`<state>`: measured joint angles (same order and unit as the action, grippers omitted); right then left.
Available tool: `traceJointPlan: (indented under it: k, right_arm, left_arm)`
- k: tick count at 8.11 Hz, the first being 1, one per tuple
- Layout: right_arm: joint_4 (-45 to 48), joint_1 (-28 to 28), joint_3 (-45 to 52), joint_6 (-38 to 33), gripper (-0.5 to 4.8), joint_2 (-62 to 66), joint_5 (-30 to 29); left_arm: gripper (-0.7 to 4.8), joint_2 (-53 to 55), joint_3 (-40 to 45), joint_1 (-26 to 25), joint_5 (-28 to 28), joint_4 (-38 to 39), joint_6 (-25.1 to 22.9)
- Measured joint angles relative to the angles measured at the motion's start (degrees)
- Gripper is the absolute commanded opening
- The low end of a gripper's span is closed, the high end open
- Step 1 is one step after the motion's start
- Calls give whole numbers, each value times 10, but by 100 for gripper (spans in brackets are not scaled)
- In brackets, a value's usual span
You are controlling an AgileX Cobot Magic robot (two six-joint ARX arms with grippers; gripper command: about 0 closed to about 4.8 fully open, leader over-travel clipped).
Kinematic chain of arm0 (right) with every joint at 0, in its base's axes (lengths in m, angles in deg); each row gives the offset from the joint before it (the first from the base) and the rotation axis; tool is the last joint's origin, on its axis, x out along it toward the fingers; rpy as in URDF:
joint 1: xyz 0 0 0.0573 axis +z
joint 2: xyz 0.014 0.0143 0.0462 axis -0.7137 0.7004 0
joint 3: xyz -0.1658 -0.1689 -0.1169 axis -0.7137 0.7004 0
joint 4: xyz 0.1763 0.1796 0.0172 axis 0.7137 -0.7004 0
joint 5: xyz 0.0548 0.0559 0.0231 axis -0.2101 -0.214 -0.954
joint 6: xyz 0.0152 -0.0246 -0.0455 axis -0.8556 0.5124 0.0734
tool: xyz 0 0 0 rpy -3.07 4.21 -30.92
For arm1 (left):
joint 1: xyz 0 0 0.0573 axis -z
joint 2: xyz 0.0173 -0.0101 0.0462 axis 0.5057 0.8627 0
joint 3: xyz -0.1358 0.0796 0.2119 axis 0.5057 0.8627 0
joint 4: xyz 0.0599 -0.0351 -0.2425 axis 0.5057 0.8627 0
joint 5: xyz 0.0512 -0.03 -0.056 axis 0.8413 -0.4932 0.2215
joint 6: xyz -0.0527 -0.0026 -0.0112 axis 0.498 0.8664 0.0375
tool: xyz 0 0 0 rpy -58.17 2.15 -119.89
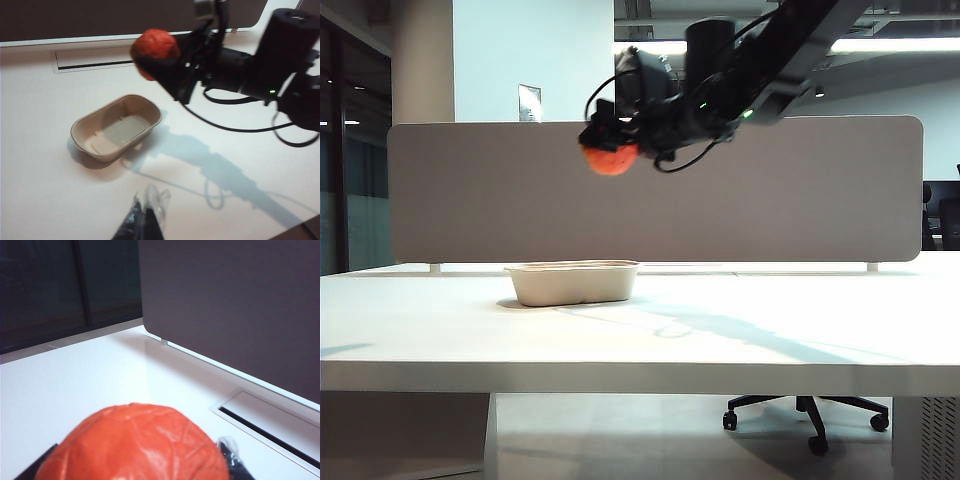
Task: Pick up the orange and place it into the paper lunchbox.
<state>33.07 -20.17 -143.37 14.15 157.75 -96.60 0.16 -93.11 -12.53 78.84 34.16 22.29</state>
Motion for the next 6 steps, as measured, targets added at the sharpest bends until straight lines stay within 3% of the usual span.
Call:
traceJointPlan:
  k: [2, 6]
  right_arm:
    - [-38, 7, -137, 0, 284, 118, 20]
    - [-61, 17, -159, 0, 284, 186, 28]
  left_arm:
    - [-7, 0, 0, 0, 0, 0, 2]
    - [-7, 0, 0, 0, 0, 0, 2]
